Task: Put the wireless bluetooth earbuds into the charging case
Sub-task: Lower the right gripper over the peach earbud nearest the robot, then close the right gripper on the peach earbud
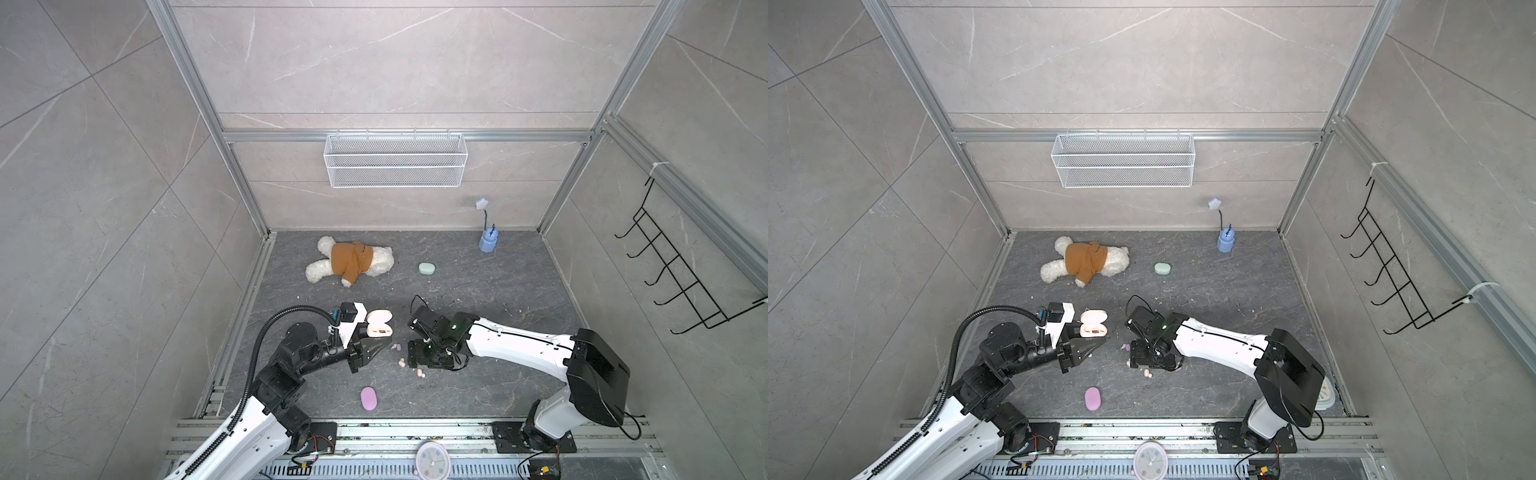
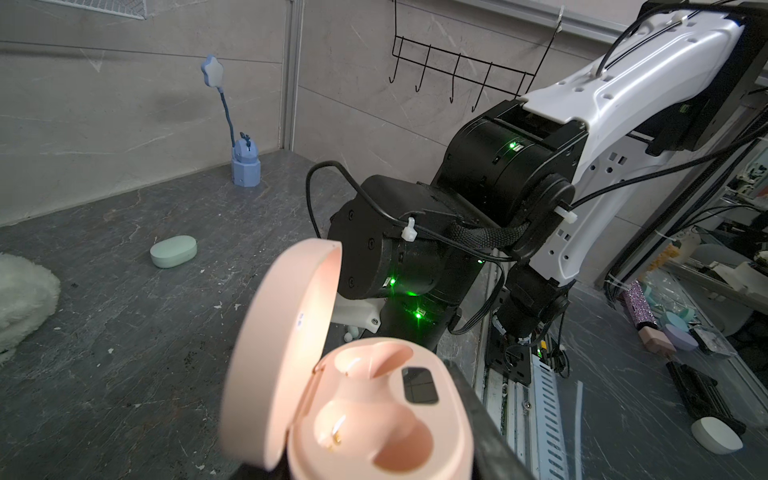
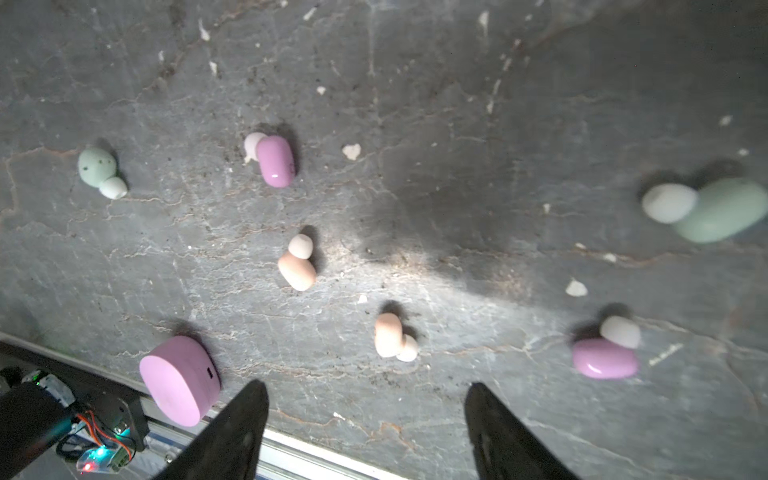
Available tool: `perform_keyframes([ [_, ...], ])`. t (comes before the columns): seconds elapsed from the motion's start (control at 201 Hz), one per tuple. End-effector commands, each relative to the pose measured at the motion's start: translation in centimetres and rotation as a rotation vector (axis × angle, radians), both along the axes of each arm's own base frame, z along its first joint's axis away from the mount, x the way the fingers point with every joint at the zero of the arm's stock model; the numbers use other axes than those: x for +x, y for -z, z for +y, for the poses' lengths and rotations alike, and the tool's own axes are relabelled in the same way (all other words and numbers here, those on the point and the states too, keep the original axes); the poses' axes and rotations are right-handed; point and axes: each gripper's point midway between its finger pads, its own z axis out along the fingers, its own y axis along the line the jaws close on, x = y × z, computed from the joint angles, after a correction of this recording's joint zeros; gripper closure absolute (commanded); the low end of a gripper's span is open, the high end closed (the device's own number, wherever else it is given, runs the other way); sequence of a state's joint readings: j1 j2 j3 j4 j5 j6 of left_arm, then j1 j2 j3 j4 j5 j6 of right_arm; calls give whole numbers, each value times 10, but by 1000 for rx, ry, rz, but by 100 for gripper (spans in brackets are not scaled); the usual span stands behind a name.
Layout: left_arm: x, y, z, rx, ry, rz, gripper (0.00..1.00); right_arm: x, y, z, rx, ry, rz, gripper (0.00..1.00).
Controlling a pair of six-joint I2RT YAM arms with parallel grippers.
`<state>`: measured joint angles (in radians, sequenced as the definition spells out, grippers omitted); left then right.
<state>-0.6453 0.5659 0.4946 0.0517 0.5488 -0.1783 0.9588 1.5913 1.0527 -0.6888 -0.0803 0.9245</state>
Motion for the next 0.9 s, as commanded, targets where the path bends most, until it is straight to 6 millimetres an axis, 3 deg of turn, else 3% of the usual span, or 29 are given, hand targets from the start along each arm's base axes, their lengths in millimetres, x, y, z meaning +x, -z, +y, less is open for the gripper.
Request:
perform_keyframes([
  [0.0,0,-8,5,-40,-25,6,80,2,-5,-6,-47,46,-21,31],
  [0.224,-7,-11,12,-68,-42,6,80,5,2,4,-65,38,-12,50],
  [0.453,-11,-14,17,-82,-52,-3,80,2,21,6,-129,1,24,63],
  [0.896,-11,-16,18,-81,-54,-10,80,-1,38,10,-169,-54,48,72],
])
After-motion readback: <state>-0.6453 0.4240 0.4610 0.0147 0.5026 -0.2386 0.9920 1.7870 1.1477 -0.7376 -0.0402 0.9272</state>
